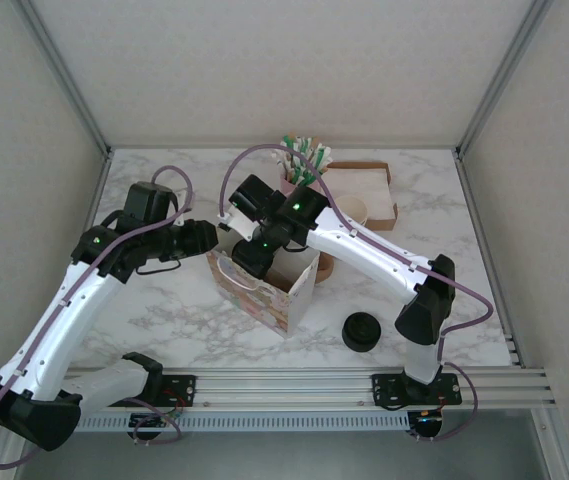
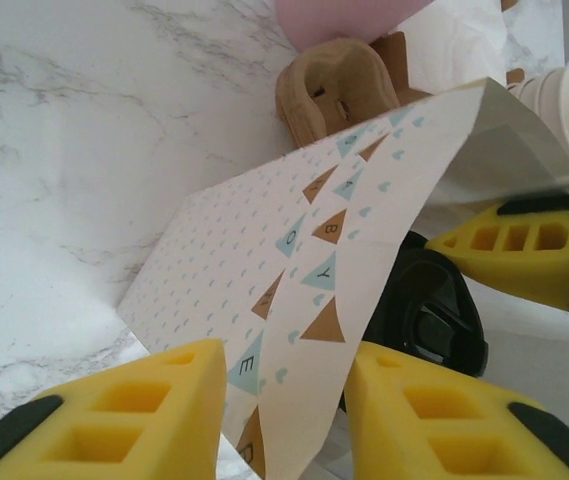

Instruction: Pack the takeout coffee

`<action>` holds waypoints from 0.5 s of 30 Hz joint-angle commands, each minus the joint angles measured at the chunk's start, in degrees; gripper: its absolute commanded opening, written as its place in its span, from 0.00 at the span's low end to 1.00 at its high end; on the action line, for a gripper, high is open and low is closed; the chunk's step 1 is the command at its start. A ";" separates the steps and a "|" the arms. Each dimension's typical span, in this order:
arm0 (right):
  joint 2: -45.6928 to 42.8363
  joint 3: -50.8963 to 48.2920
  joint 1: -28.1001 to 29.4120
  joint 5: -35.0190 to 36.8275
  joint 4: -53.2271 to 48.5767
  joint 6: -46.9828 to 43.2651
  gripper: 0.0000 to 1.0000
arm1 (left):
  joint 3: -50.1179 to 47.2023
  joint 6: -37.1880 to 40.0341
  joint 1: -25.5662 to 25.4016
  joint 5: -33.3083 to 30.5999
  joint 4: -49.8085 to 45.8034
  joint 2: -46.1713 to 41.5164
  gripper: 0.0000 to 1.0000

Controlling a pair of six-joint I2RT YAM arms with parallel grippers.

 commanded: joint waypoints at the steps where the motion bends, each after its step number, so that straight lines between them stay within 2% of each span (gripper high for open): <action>1: -1.31 -0.94 0.54 -0.83 0.71 0.79 0.56 | -1.60 -1.95 -0.34 -2.52 1.78 -1.57 0.34; 15: -0.01 -3.12 0.59 -0.62 0.48 -1.35 0.55 | -5.41 -9.77 -0.34 -2.96 6.40 -3.60 0.24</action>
